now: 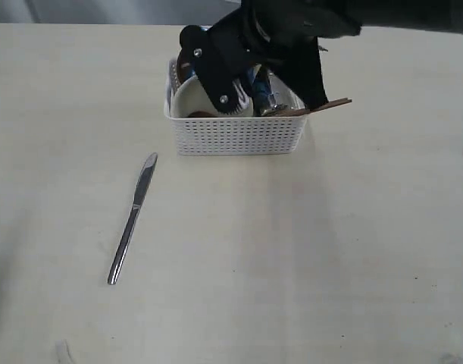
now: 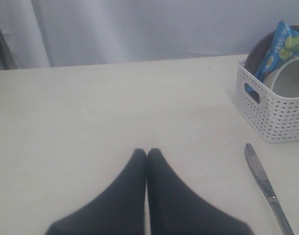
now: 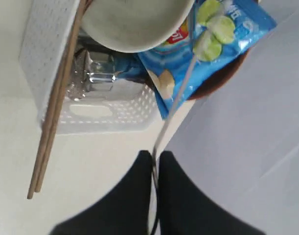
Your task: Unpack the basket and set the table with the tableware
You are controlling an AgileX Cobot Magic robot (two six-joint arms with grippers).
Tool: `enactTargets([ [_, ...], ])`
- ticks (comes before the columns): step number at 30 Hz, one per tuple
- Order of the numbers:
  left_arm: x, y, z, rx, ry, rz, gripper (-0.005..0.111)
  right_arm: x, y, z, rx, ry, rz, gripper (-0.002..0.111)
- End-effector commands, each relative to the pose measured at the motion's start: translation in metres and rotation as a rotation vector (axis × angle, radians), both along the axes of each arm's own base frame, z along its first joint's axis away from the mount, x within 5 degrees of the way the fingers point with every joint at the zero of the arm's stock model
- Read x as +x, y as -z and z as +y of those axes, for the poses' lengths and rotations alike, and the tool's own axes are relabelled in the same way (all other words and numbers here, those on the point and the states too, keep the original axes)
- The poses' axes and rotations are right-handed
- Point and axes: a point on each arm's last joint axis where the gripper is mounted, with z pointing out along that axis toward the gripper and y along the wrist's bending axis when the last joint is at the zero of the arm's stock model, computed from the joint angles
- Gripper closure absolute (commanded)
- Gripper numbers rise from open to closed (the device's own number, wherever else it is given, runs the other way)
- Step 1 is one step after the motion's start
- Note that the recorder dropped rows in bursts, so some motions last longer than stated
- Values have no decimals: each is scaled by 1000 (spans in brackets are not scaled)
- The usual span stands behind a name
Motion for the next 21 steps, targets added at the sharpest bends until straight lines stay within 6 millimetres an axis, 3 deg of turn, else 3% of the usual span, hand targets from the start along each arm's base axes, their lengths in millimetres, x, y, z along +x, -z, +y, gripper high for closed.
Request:
enactTargets([
  [1, 0, 0, 0, 5, -2, -10, 107, -30, -13, 0, -54, -142, -23, 109],
  [8, 0, 0, 0, 5, -2, -10, 107, -73, -20, 4, -91, -384, -66, 109],
  [15, 0, 0, 0, 5, -2, -10, 107, -106, 17, 18, -262, -644, -24, 109],
  [21, 0, 0, 0, 5, -2, -10, 107, -120, 56, 37, -331, -902, -22, 109],
])
